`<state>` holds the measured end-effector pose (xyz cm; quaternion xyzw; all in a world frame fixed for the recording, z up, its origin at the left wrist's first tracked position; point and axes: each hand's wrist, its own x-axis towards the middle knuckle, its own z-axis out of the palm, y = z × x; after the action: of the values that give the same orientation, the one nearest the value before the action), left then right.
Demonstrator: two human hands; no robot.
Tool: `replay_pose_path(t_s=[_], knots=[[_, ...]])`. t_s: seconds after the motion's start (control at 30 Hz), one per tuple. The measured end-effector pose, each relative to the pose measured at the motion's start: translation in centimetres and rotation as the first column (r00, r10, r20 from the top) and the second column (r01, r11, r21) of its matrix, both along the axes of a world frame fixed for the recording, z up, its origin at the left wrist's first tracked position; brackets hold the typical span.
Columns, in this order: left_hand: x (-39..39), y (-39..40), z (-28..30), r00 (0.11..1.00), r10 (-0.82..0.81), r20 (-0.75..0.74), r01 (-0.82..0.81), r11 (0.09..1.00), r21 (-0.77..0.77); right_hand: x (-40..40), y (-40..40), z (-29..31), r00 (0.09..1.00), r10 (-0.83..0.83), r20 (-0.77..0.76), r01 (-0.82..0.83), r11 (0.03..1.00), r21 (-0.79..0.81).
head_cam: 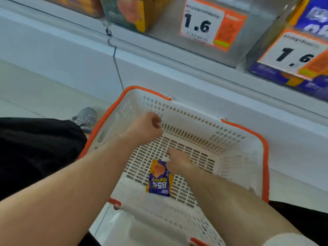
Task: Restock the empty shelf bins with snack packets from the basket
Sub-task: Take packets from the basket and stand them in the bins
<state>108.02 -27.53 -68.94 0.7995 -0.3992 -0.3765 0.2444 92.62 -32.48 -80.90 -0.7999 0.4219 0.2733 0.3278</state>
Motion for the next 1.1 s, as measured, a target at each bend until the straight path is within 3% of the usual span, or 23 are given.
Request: replay_pose_path(t_s=[0.13, 0.3, 0.4, 0.5, 0.6, 0.73, 0.8, 0.9, 1.0, 1.1], knots=[[0.9, 0.4, -1.7, 0.999, 0.012, -0.029, -0.010, 0.998, 0.068, 0.6, 2.0, -3.4, 0.999, 0.024, -0.041, -0.021, 0.997, 0.068], [1.4, 0.1, -2.9, 0.998, 0.053, -0.040, -0.048, 0.993, 0.112, 0.8, 3.9, -6.1, 0.997, 0.077, 0.026, -0.071, 0.985, -0.160], [1.3, 0.1, -3.2, 0.997, 0.059, -0.051, -0.052, 0.990, 0.133, 1.1, 4.0, -6.4, 0.998, 0.049, 0.039, -0.041, 0.981, -0.192], [1.1, 0.4, -3.3, 0.996, 0.055, -0.065, -0.045, 0.988, 0.148, 1.0, 3.1, -5.2, 0.998, 0.025, -0.055, -0.031, 0.995, -0.097], [0.8, 0.7, -3.0, 0.995, 0.057, -0.081, -0.044, 0.987, 0.154, 0.6, 1.6, -4.2, 0.988, -0.105, -0.115, 0.117, 0.987, 0.105], [0.1, 0.6, -1.5, 0.996, -0.016, -0.083, 0.035, 0.971, 0.236, -0.5, -1.1, -1.6, 0.948, -0.318, -0.009, 0.314, 0.933, 0.176], [-0.3, 0.8, -0.9, 0.981, -0.098, -0.170, 0.159, 0.905, 0.395, -1.4, -2.7, 0.3, 0.847, -0.523, 0.100, 0.493, 0.841, 0.222], [-1.1, 1.4, -0.4, 0.943, -0.145, -0.300, 0.290, 0.800, 0.525, -2.9, -4.6, 3.6, 0.606, -0.765, 0.218, 0.654, 0.635, 0.411], [-2.0, 1.3, 0.1, 0.951, -0.124, -0.284, 0.243, 0.868, 0.434, -3.9, -5.7, 7.1, 0.338, -0.898, 0.284, 0.584, 0.436, 0.685], [-3.5, 0.5, 1.9, 0.882, -0.014, -0.472, 0.127, 0.970, 0.208, -5.2, -6.1, 10.9, 0.129, -0.955, 0.267, 0.492, 0.295, 0.819]])
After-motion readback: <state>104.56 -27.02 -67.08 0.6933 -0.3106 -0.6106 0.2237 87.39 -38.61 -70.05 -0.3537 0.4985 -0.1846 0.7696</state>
